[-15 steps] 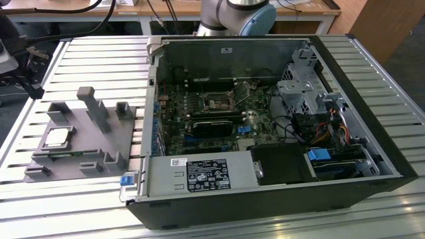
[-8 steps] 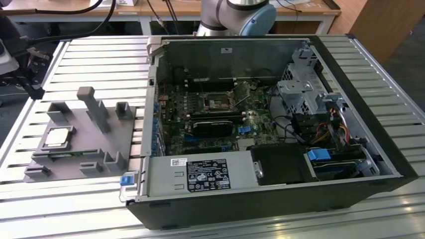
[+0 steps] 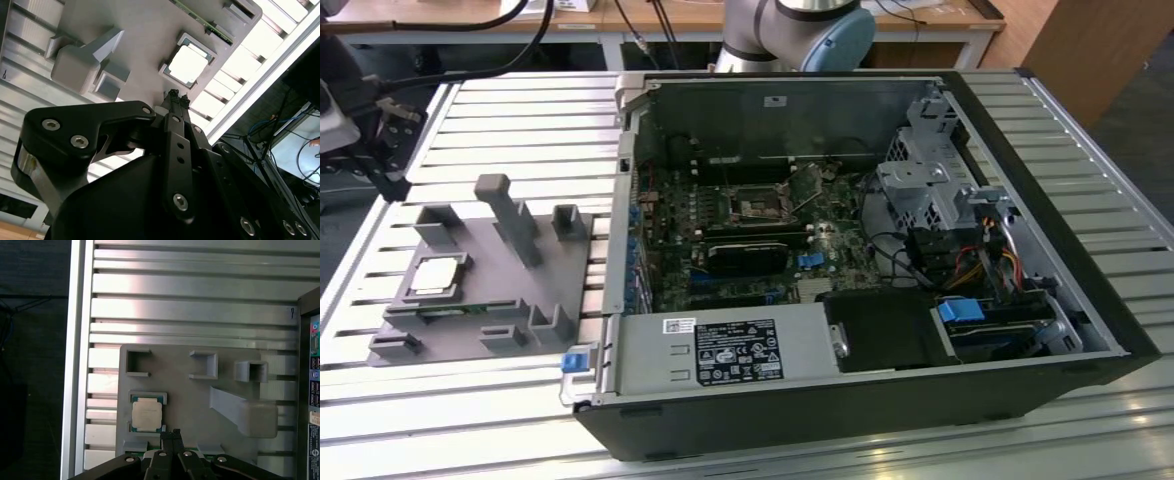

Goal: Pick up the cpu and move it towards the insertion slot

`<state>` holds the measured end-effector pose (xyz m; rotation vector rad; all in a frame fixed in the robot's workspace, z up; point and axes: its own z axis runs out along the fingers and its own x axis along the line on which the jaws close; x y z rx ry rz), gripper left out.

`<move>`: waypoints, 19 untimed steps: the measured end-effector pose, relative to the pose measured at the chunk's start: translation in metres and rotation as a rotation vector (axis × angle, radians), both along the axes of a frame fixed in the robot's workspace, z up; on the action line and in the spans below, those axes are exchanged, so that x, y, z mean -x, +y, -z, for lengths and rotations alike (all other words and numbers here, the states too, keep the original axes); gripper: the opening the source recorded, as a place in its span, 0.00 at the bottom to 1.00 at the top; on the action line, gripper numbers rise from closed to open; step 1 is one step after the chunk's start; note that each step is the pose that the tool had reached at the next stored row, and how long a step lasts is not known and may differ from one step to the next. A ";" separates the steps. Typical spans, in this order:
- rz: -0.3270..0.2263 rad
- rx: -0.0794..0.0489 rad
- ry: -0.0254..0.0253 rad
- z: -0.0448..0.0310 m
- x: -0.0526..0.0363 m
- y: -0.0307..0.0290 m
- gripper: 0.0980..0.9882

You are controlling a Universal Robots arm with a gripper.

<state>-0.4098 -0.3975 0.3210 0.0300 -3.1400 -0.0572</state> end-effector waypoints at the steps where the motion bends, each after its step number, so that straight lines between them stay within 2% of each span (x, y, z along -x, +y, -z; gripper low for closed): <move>1: 0.000 0.000 -0.0001 0.0004 0.0000 0.0000 0.01; 19: 0.000 0.007 0.0001 0.0091 0.0006 0.0000 0.01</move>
